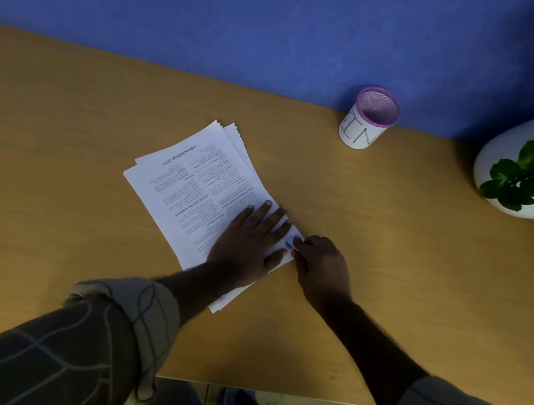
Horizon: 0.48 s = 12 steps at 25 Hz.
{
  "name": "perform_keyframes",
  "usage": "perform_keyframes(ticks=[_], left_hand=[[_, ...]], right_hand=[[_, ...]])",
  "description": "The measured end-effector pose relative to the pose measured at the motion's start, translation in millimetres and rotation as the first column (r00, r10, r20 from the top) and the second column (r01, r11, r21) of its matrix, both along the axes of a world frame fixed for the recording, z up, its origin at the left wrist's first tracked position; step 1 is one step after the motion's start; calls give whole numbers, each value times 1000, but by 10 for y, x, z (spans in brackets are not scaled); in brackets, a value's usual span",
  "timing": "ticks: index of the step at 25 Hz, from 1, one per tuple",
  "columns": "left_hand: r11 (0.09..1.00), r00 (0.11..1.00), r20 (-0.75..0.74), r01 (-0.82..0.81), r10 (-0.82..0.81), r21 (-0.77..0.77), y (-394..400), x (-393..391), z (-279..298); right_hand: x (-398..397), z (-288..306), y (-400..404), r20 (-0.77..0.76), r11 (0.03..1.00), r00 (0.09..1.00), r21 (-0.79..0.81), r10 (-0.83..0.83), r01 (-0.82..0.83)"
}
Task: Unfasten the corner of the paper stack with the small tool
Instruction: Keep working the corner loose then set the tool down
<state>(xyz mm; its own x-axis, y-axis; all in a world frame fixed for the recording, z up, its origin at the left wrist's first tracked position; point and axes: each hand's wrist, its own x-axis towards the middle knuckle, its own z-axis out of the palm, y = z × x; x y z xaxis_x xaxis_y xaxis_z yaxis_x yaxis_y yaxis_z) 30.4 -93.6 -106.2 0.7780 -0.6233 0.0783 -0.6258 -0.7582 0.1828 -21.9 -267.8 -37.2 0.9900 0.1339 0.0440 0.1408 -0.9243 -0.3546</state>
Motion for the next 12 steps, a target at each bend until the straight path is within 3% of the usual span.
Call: perform_keyframes(ticks=[12], left_hand=[[1000, 1000, 18, -14, 14, -10, -20, -24, -18]], right_hand=[[-22, -40, 44, 23, 997, 999, -78, 28, -26]])
